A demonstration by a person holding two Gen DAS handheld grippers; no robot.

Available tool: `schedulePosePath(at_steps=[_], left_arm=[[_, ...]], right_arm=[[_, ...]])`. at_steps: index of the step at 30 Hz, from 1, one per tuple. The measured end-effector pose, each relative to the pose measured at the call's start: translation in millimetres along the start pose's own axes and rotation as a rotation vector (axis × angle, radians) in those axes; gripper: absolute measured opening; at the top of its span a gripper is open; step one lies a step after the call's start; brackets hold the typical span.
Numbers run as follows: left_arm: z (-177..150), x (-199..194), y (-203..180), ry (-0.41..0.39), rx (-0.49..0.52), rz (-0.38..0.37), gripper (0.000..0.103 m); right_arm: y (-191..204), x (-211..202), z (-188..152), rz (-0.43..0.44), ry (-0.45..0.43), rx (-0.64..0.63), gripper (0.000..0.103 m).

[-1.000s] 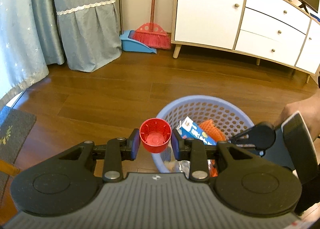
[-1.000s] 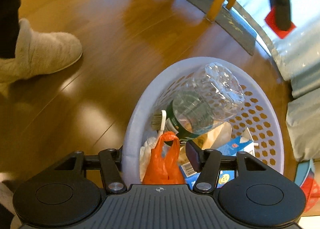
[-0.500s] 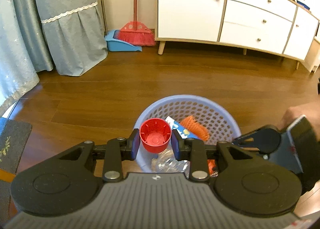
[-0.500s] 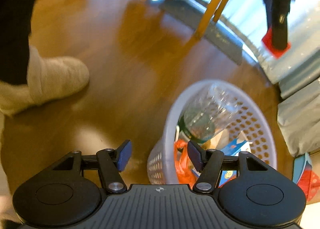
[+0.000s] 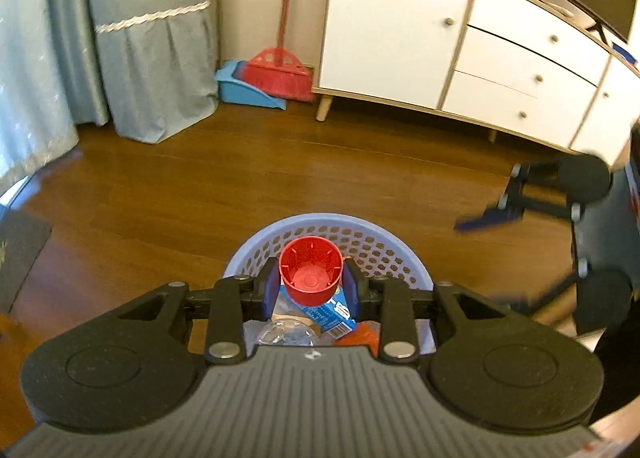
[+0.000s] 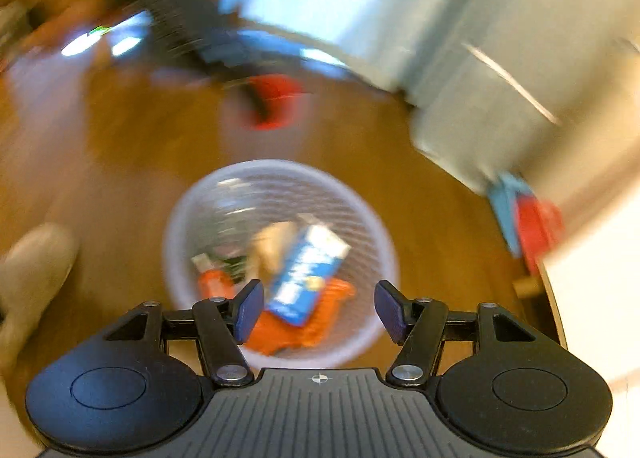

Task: Collect trash
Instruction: 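Open the left tool to drop the red cap into the basket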

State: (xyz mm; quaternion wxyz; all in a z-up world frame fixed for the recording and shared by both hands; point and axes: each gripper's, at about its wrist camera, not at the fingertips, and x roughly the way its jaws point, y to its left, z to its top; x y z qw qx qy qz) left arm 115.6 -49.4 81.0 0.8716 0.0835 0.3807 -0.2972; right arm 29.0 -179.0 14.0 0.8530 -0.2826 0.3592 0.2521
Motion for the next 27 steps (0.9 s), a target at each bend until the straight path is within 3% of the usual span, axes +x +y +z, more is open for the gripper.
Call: schedulePosePath(at_steps=[6,9,14,15,16,17,27], left_arm=[[-6,10,-6,0.003,-0.055,0.007,0.028],[-6,23,-13,0.025,-0.011,0.003,0.028],[-8,43,-14,0.056,-0.009,-0.015,0.028],[-10,46,-14,0.06,-0.009,-0.013,0.033],[-11,48,-13,0.06,-0.01,-0.004,0.052],[-12,48,-12,0.052,-0.013,-0.002,0.058],[-9,41,8,0.047,-0.084,0.029,0.06]], right_arm=[[-54,-1,2,-0.045,-0.003,0.247,0.059],[-75,-8,4,-0.031,-0.037,0.326,0.059],[-80,-13,10,-0.055,-0.052,0.311,0.059],[-80,-13,10,-0.058,-0.051,0.314,0.059],[-81,-12,10,-0.058,-0.05,0.319,0.059],[-80,-10,8,-0.056,-0.047,0.324,0.059],[-77,6,8,-0.032,-0.024,0.335,0.059]])
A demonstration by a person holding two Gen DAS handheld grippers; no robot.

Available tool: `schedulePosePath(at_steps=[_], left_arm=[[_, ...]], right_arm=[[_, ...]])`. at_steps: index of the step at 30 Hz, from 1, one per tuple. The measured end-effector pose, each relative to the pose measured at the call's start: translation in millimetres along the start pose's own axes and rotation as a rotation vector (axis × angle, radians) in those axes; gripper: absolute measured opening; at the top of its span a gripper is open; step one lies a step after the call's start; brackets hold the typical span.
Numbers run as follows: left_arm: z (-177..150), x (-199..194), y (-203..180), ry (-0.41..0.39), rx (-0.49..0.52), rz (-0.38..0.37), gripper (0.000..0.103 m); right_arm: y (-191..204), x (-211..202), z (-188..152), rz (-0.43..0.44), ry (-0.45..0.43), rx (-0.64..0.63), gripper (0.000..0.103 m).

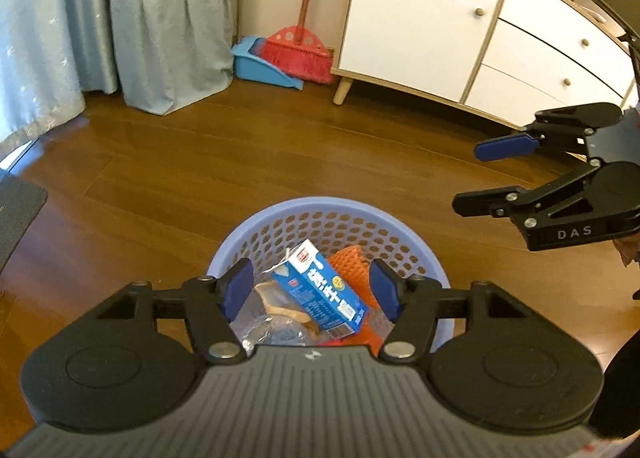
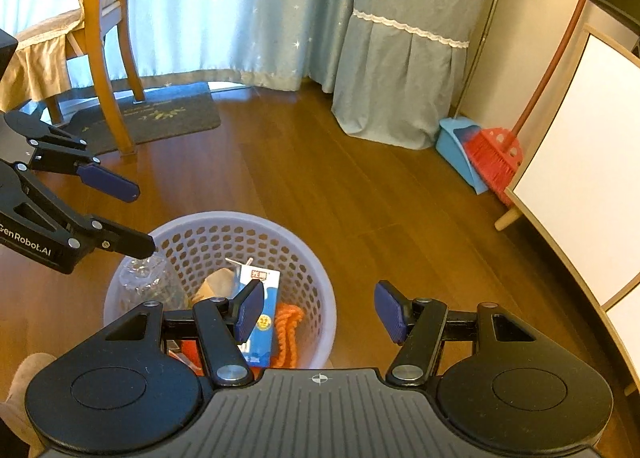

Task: Collect trash
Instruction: 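Open the left tool to drop the red cap into the basket, then release the basket onto the floor with the right tool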

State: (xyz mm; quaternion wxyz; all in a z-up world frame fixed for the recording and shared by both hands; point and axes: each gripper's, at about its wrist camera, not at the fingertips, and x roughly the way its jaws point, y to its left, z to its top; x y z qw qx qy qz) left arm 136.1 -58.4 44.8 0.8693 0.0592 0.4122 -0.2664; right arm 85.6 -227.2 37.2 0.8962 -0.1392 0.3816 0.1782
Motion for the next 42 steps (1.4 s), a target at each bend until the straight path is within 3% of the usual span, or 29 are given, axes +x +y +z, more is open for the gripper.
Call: schedulePosePath(at_steps=[11,19,26,42], left_arm=[[-1,-4,11,0.044,-0.044,0.047,0.07],[-5,-24,21,0.028,-0.101,0.108,0.092],[-15,-54,21,-0.005,-0.18,0.147,0.101],[-48,-150,-18,-0.1,-0.28,0.291,0.102]], right_arm=[[10,16,0,0.038,0.069,0.005,0.059],[7,15,8,0.05,0.108,0.15,0.059],[32,-6,7,0.017,0.097,0.202,0.059],[73,-81,-25,-0.014,0.041,0.302,0.059]])
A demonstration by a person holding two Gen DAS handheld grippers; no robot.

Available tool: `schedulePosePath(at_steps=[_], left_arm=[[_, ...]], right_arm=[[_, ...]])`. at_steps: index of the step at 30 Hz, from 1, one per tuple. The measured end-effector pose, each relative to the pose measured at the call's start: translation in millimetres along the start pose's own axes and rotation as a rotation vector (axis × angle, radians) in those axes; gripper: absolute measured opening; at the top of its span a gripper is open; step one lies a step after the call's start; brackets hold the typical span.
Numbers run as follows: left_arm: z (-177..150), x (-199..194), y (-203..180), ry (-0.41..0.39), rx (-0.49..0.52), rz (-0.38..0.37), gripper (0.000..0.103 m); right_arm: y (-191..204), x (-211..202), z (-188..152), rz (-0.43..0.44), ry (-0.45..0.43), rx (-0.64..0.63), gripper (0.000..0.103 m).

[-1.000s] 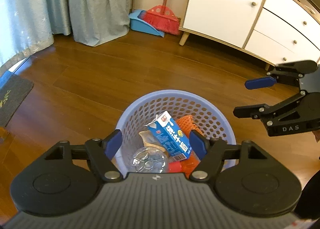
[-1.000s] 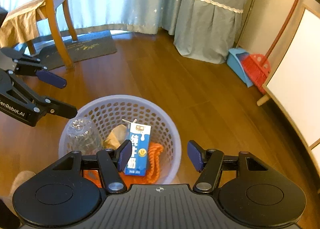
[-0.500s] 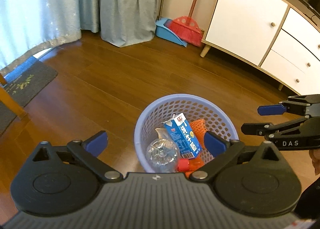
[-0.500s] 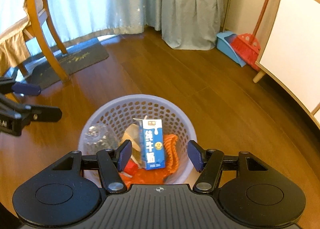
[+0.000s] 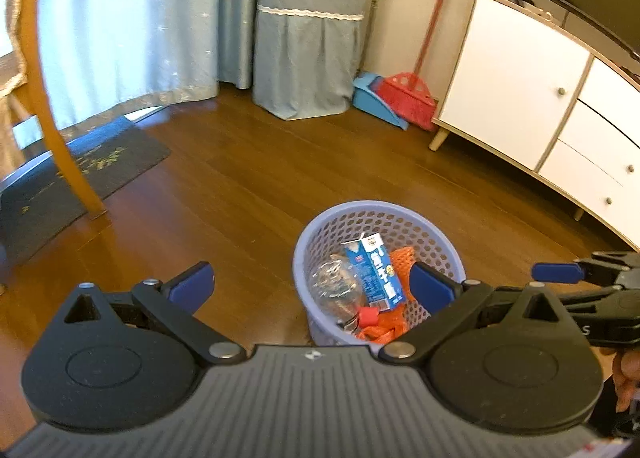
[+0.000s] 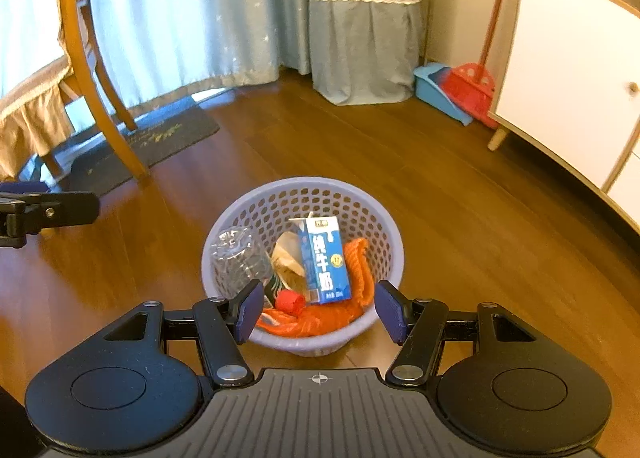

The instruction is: Collect trash

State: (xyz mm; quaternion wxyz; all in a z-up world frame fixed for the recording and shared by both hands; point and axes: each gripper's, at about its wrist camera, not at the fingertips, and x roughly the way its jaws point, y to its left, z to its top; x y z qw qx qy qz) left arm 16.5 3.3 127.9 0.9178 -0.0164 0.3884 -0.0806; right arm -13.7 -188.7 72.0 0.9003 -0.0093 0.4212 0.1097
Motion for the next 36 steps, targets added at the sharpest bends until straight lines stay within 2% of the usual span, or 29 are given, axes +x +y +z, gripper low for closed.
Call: schedulePosePath(at_steps=[3,5,8,14,21,26,29,31,36], left_arm=[[0,-17,-1,0.024,-0.003,0.027,0.102],[1,-30,-2,0.013,0.004,0.03,0.102],[-7,-43,2,0.006,-0.016,0.05,0.102],[-37,-48,16,0.053,-0.066,0.064,0.102],[-70,-56,38,0.089,-0.136,0.064,0.102],[-85,-64,44,0.111,-0.155,0.059,0.102],[-94,-65,45,0.133,-0.172,0.052,0.102],[-95,-63,44,0.14,-0.172,0.064,0.102],[-97,-51,40,0.157,-0.18,0.075,0.102]], right_arm=[[0,-14,-7,-0.011,-0.015,0.026,0.059],[-1,-22,-10,-0.015,-0.023,0.055,0.061],[0,-32,-14,-0.012,-0.038,0.095,0.074],[14,-34,-28,-0.009,-0.002,0.095,0.086],[48,-34,-42,0.002,0.025,-0.002,0.087],[60,-42,-44,-0.008,0.059,0.013,0.087],[69,-54,-40,-0.019,0.019,-0.017,0.087],[71,-54,-45,-0.035,-0.002,-0.035,0.087],[57,-37,-57,-0.007,0.014,0.014,0.087]])
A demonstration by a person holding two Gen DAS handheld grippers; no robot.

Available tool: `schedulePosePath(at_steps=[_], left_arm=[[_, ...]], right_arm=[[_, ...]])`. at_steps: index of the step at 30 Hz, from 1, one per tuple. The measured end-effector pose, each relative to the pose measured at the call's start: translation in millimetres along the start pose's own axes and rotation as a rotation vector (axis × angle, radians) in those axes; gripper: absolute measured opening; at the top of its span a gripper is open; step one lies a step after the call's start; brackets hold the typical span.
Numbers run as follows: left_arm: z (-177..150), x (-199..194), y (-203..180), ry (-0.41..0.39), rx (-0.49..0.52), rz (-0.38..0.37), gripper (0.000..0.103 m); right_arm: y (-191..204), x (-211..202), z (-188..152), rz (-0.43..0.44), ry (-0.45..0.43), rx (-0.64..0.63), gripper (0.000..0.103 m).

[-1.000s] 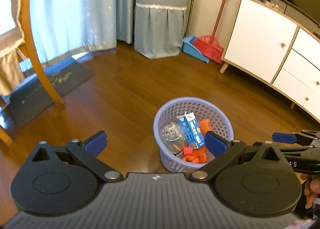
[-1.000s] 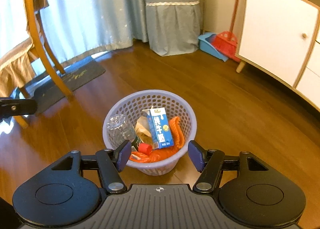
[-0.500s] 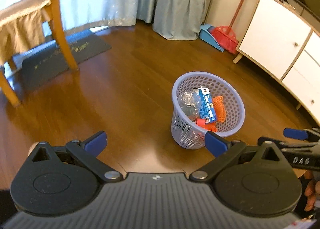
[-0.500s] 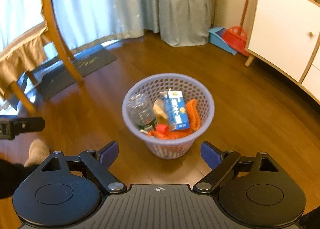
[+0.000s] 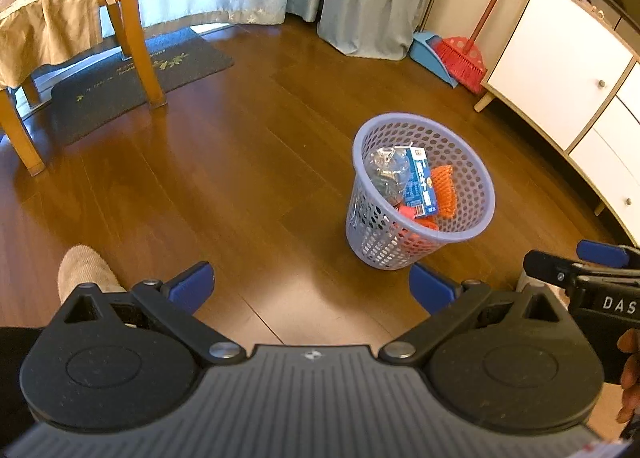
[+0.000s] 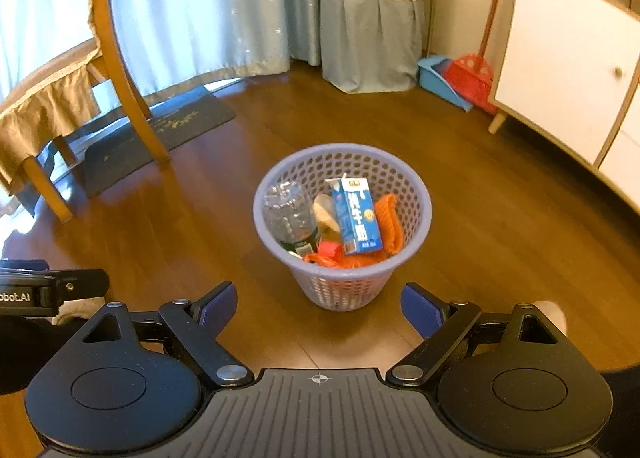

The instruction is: Collect trash

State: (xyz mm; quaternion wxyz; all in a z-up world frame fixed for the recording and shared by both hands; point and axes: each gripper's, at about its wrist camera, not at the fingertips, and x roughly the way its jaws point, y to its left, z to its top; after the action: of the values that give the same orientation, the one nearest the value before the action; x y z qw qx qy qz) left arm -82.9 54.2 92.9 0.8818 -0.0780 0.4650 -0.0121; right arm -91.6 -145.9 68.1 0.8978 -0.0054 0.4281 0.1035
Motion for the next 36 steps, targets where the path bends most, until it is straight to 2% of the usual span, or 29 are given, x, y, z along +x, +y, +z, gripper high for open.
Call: schedulePosePath(at_steps=[4,10,18,36], left_arm=[[-7,16,-5,0.046,0.011,0.032,0.102],[-15,26,-3,0.074,0.016,0.051,0.102],[-15,28,6,0.075,-0.003,0.068,0.102],[-16,30,-2,0.072,0.035,0.071,0.102]], right_arm=[[-9,13,-7,0.015,0.043,0.042,0.087],[-7,21,-7,0.024,0.055,0.021,0.087],[3,28,-14,0.014,0.074,-0.026,0.087],[5,32,-16,0.004,0.088,-0.034,0.087]])
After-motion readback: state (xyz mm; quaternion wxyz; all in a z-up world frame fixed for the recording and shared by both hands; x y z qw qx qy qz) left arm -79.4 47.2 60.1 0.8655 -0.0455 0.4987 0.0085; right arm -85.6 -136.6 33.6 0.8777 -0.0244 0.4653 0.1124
